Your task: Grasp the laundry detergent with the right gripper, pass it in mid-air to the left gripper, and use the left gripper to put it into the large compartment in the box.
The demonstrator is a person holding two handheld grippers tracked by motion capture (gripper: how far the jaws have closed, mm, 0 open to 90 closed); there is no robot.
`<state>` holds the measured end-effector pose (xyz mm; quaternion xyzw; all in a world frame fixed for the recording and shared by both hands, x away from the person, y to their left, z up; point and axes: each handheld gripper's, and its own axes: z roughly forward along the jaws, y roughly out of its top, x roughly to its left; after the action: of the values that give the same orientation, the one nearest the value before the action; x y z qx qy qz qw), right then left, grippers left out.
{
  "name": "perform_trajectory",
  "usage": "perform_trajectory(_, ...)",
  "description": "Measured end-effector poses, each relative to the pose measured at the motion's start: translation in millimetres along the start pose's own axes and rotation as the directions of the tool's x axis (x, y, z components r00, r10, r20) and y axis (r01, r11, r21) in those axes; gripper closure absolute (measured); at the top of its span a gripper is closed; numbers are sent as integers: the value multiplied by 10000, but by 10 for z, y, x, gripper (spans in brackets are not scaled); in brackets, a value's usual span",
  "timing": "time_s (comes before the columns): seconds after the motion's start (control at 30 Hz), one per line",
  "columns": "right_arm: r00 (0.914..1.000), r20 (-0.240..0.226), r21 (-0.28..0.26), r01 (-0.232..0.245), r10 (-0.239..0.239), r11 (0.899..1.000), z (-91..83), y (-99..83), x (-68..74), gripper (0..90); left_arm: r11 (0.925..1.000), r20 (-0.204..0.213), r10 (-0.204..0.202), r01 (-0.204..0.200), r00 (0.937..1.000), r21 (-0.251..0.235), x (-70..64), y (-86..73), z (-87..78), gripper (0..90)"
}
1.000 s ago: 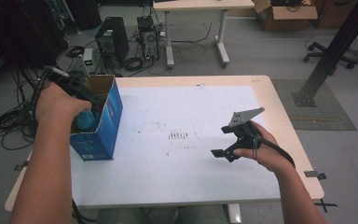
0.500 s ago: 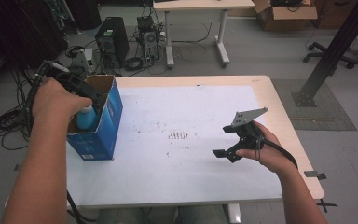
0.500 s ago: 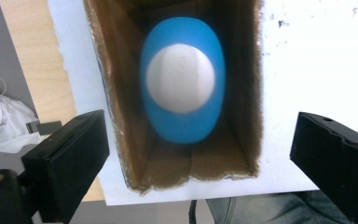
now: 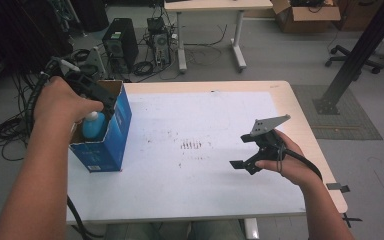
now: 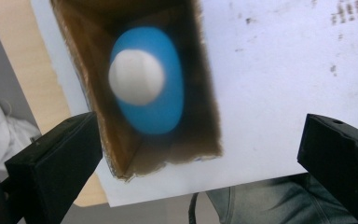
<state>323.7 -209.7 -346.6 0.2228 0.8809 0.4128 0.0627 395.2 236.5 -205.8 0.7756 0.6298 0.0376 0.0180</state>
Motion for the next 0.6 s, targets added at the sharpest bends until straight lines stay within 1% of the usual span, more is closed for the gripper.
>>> perform_trajectory(0.1, 10000, 36, -15, 37, -37, 10000, -26, 20, 0, 22, 9987, 6, 480, -480, 9988, -158, -67, 2, -71, 3)
perform_trajectory(0.2, 10000, 44, -18, 60, -60, 10000, -53, 42, 4, 22, 9942, 292, 1018, -1006, 9944, -387, -130, -3, -168, 2)
perform_trajectory(0.27, 10000, 39, 9, 85, -85, 10000, -63, 57, 5, 22, 9885, 469, 1419, -1391, 9888, -585, -172, -6, -235, 2)
perform_trajectory(0.33, 9999, 66, 37, 95, -95, 9999, -71, 74, 7, 22, 9830, 661, 1715, -1662, 9830, -782, -216, -13, -299, 3)
perform_trajectory(0.37, 9999, 64, 55, 129, -129, 9999, -78, 84, 8, 22, 9789, 704, 1917, -1854, 9789, -864, -240, -15, -330, 2)
perform_trajectory(0.4, 9999, 73, 83, 134, -134, 9999, -86, 95, 11, 22, 9747, 781, 2106, -2032, 9745, -927, -266, -20, -359, 3)
perform_trajectory(0.43, 9999, 73, 104, 156, -157, 9998, -93, 107, 13, 23, 9688, 836, 2360, -2277, 9681, -979, -297, -25, -385, 3)
perform_trajectory(0.5, 9998, 103, 169, 184, -186, 9997, -110, 134, 15, 23, 9518, 936, 2980, -2882, 9500, -1055, -367, -34, -433, 3)
perform_trajectory(0.53, 9997, 108, 222, 216, -218, 9995, -118, 148, 15, 23, 9437, 1009, 3228, -3120, 9411, -1095, -404, -39, -452, 3)
perform_trajectory(0.6, 9996, 134, 315, 253, -258, 9992, -137, 178, 15, 23, 9240, 1021, 3756, -3637, 9211, -1184, -486, -49, -495, 2)
